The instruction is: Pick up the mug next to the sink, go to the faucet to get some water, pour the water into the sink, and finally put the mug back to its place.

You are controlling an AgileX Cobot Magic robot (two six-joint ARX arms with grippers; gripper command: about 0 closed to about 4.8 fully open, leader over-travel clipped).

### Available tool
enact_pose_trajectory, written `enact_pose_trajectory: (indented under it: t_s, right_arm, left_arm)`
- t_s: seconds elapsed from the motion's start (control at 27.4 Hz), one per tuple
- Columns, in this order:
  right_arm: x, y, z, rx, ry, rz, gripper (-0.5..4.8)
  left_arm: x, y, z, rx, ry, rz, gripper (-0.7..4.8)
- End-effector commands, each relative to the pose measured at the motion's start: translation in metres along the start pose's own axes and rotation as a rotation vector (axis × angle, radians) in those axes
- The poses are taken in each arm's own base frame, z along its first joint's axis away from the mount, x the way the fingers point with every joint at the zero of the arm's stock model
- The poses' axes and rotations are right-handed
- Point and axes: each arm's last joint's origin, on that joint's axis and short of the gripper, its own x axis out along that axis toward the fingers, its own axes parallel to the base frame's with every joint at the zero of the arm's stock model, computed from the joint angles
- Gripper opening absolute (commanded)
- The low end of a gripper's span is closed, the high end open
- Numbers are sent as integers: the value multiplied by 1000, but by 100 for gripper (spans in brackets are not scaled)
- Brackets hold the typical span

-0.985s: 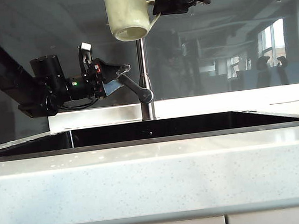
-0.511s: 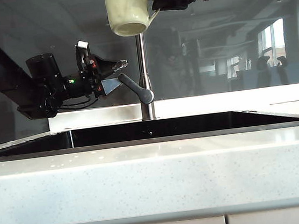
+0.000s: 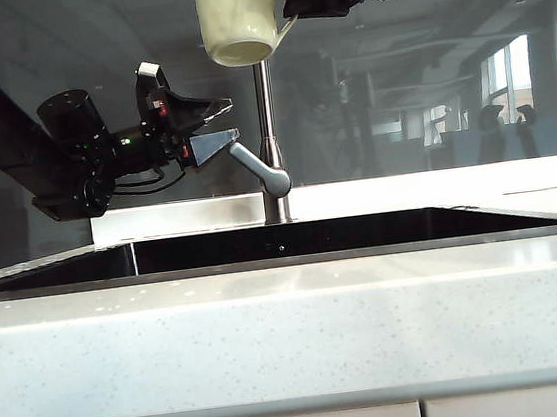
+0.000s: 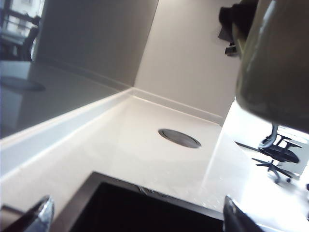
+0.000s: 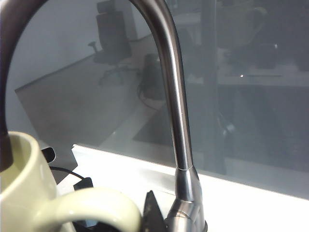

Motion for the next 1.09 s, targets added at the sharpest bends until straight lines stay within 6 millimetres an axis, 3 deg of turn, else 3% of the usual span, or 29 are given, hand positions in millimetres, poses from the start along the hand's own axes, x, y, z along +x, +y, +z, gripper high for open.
enact_pose_trajectory:
  t_s: [0.04, 0.58, 1.09]
  right_arm:
    - [-5, 3, 19, 13, -102, 18, -6]
    - [-5, 3, 19, 13, -102, 18, -6]
    - [-5, 3, 19, 13, -102, 18, -6]
  left_arm:
    - [2, -3, 7, 97, -35, 13, 479]
    - [1, 13, -5, 144, 3, 104, 479]
    - [-2, 28, -15, 143, -28, 320, 479]
